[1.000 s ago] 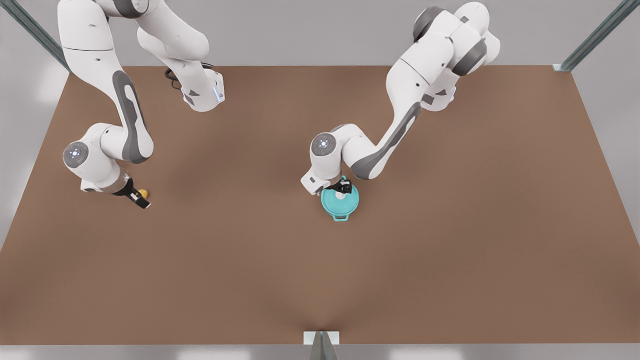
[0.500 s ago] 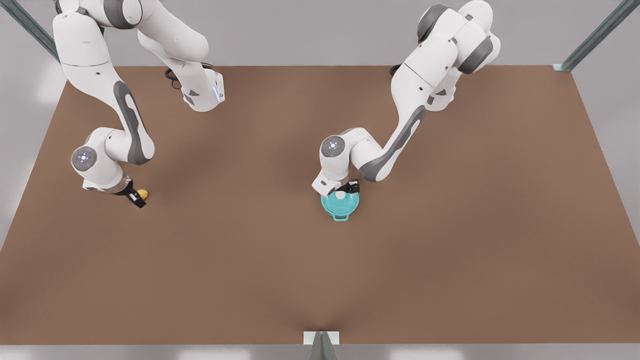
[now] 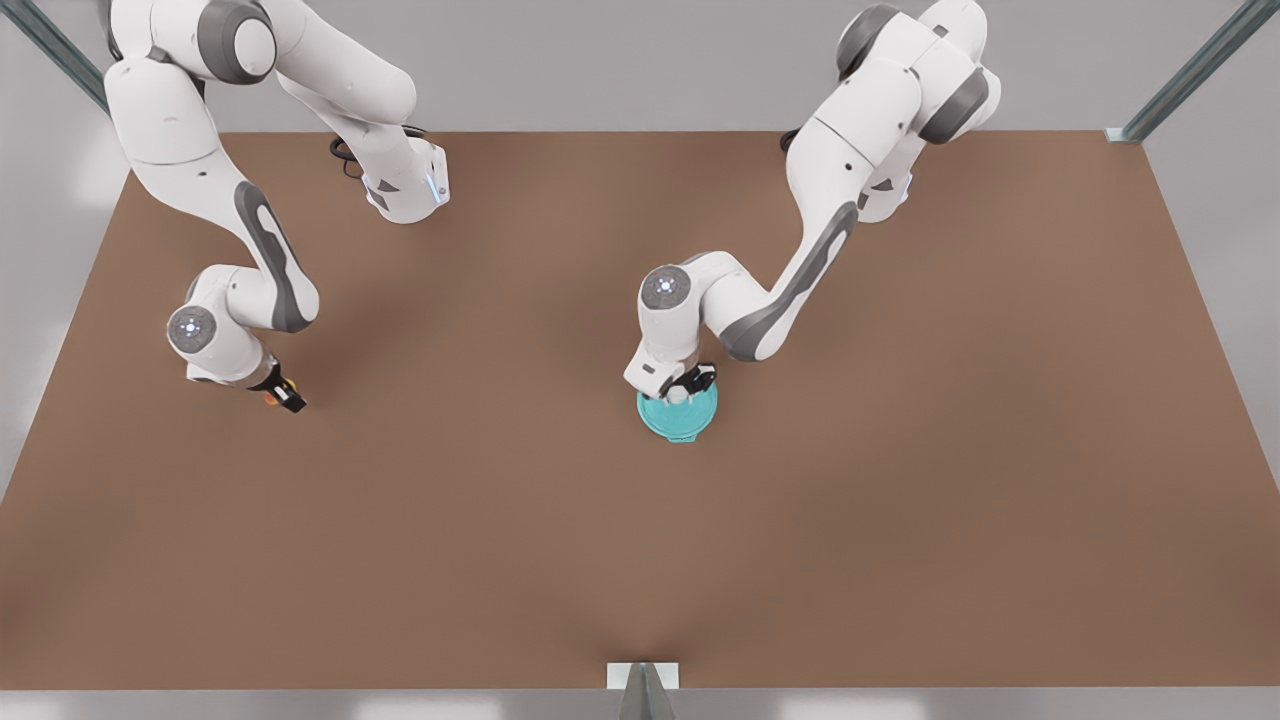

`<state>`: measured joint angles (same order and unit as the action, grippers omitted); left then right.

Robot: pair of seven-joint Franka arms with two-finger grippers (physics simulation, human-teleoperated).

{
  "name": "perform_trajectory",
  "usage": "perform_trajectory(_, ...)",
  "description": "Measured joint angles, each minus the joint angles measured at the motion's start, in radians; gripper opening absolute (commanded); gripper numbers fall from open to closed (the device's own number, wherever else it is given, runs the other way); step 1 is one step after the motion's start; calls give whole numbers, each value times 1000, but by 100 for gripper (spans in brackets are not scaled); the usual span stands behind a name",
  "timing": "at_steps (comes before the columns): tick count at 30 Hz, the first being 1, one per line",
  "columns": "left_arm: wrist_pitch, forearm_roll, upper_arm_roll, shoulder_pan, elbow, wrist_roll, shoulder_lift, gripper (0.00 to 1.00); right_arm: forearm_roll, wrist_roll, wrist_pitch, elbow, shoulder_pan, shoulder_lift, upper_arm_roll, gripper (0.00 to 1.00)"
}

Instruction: Open the pot lid and put the potato into the pot

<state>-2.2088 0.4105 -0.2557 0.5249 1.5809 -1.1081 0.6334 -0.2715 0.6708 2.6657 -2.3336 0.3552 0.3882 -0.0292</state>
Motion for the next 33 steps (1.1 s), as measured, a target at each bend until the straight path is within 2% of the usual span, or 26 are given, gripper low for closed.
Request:
perform_trajectory(2, 31, 0, 15, -65, -60, 7, 10, 45, -14, 4, 12, -1, 19, 6, 0, 100)
perform_trajectory(5, 29, 0, 27, -214, -107, 37, 96, 45, -25, 10, 25, -1, 27, 8, 1, 100)
perform_trajectory(9, -7, -1, 57, -262, -190, 86, 216, 45, -31, 17, 34, -3, 28, 8, 1, 99)
perform_trajectory(10, -16, -1, 60, -263, -198, 97, 226, 86, -31, 18, 36, -2, 28, 9, 2, 96)
perform_trajectory(11, -24, -2, 61, -263, -202, 109, 230, 100, -32, 20, 38, -2, 28, 9, 2, 93)
perform_trajectory(14, -41, -4, 63, -264, -207, 141, 228, 100, -33, 25, 43, -2, 28, 15, 2, 92)
perform_trajectory(16, -45, 9, 71, -278, -206, 163, 221, 100, -33, 27, 49, -1, 32, 22, 2, 86)
perform_trajectory(17, -34, 6, 67, -331, -203, 187, 190, 100, -33, 28, 51, -1, 34, 24, 2, 81)
perform_trajectory(19, 84, -101, 38, -517, -205, 270, 9, 100, -33, 29, 54, -1, 36, 24, 1, 80)
perform_trajectory(20, 172, -170, 37, -593, -180, 314, -130, 100, -33, 30, 55, -1, 36, 23, 1, 77)
perform_trajectory(21, 230, -227, 36, -651, -87, 359, -291, 100, -33, 30, 55, -1, 36, 22, 1, 77)
perform_trajectory(22, 266, -269, 33, -679, -26, 402, -393, 100, -33, 31, 55, -2, 36, 21, 1, 74)
perform_trajectory(23, 295, -298, 31, -690, 1, 443, -440, 100, -33, 32, 55, -2, 36, 19, 2, 73)
perform_trajectory(33, 424, -386, 25, -691, -20, 749, -491, 100, -32, 38, 52, -3, 34, 15, 1, 63)
